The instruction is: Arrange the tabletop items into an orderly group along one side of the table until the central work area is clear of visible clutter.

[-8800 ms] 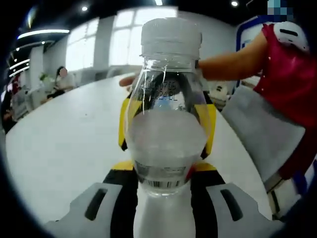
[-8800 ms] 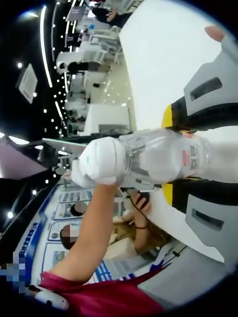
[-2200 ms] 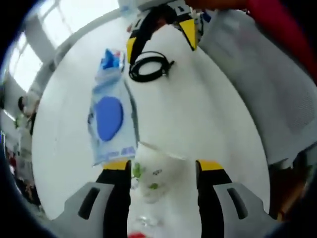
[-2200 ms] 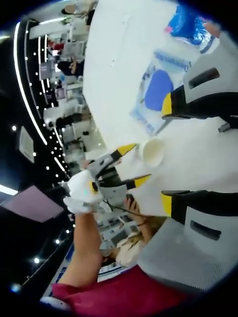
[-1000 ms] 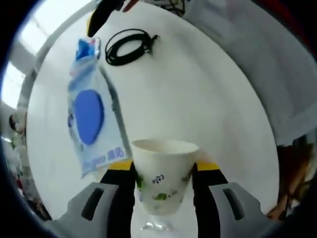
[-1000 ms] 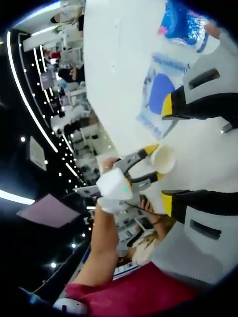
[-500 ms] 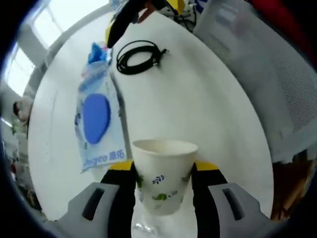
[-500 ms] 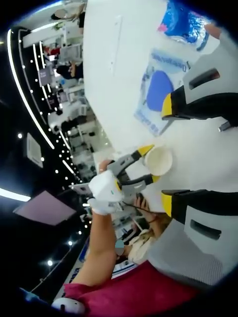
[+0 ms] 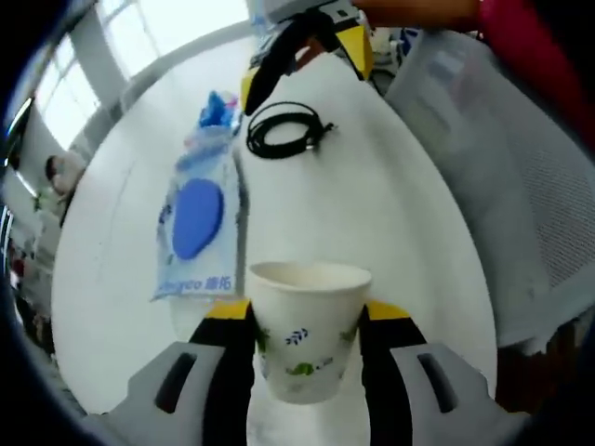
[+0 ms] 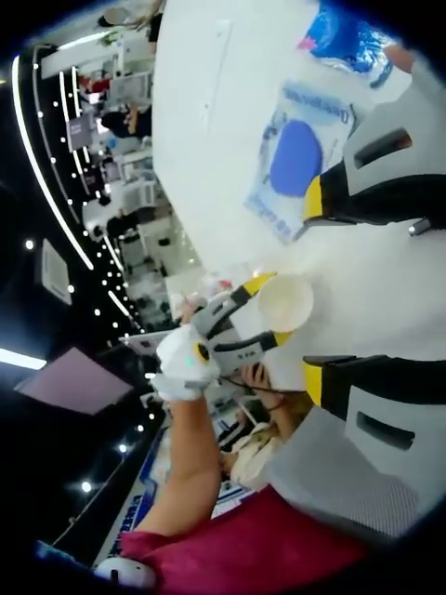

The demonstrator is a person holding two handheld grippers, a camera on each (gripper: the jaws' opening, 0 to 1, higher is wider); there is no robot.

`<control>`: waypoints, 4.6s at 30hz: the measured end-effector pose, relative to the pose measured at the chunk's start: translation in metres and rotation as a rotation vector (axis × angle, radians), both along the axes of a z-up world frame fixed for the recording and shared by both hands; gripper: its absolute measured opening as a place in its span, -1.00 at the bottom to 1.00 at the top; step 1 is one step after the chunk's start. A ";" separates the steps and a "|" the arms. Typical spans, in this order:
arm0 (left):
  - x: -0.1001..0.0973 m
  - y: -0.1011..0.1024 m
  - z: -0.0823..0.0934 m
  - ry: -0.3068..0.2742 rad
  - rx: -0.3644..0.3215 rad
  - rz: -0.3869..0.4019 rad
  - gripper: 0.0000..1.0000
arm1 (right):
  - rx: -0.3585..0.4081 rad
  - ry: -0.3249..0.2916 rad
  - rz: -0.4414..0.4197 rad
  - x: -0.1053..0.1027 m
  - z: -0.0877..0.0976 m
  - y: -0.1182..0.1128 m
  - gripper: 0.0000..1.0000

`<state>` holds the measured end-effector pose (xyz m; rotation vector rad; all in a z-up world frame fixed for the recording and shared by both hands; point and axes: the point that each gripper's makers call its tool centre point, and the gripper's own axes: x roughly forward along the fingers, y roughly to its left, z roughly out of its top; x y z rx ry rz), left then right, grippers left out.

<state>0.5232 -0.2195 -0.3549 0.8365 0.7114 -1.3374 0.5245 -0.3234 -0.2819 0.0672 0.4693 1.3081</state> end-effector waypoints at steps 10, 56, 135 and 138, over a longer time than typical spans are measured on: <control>-0.006 -0.003 0.010 -0.007 -0.143 0.148 -0.18 | -0.032 -0.011 0.059 -0.008 0.002 0.004 0.11; 0.050 0.033 0.044 -0.118 -0.850 0.808 -0.20 | -0.199 -0.273 0.201 -0.025 0.004 0.001 0.10; 0.114 0.076 0.003 -0.398 -0.858 1.125 -0.17 | -0.270 -0.188 0.181 -0.017 -0.014 -0.002 0.06; 0.113 0.076 0.002 -0.389 -0.850 1.125 -0.17 | -0.267 -0.188 0.178 -0.018 -0.013 -0.002 0.06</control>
